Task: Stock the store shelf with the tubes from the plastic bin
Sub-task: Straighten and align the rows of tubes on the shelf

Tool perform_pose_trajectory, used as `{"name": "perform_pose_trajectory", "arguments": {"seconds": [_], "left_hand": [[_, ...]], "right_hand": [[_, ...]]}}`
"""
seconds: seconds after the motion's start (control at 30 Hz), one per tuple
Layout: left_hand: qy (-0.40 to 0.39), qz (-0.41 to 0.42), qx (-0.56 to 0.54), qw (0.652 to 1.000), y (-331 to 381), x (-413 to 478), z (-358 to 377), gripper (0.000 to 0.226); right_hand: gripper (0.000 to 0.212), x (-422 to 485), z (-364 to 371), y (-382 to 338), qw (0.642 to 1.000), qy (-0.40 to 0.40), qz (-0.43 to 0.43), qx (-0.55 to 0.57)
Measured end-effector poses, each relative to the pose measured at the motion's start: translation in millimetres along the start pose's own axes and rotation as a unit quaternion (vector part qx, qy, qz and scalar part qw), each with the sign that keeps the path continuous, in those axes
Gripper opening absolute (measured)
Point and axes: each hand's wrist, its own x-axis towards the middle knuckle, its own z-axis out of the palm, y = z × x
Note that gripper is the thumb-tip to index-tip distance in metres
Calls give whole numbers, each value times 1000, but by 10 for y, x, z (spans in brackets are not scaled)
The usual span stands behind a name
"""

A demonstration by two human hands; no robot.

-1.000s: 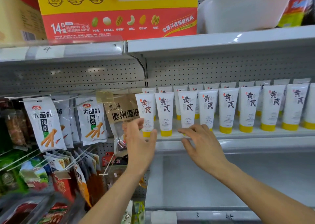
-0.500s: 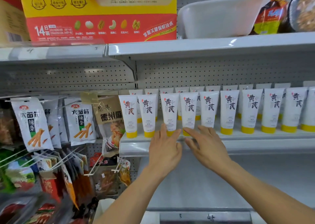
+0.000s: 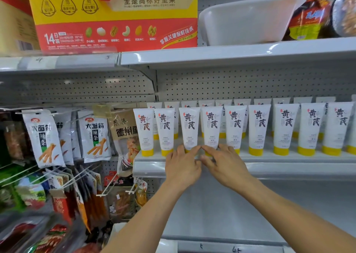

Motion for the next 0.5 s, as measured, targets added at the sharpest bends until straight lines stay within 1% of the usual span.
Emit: {"name": "perform_pose_trajectory", "arguments": {"seconds": [0.17,0.27,0.33,0.47,0.5], "left_hand": [[23,-10,12,1000,27,-22,41,54],[20,-12,20,1000,15,-13,63,62],[19,-11,19,1000,-10,9,80,63],[14,0,22,1000,-23,22,66,54],[14,2,22,1000,-13,2,58,56]], "right_hand": [[48,-52,-70,-57,1000,-3,9,5],[48,-60,-77,-66,1000,-8,12,11],[48,-62,-81,-61,1000,-11,12,12],[44,-89,-86,-33,1000,-4,4,22],[43,-103,-88,-19,1000,1,-1,25]]}}
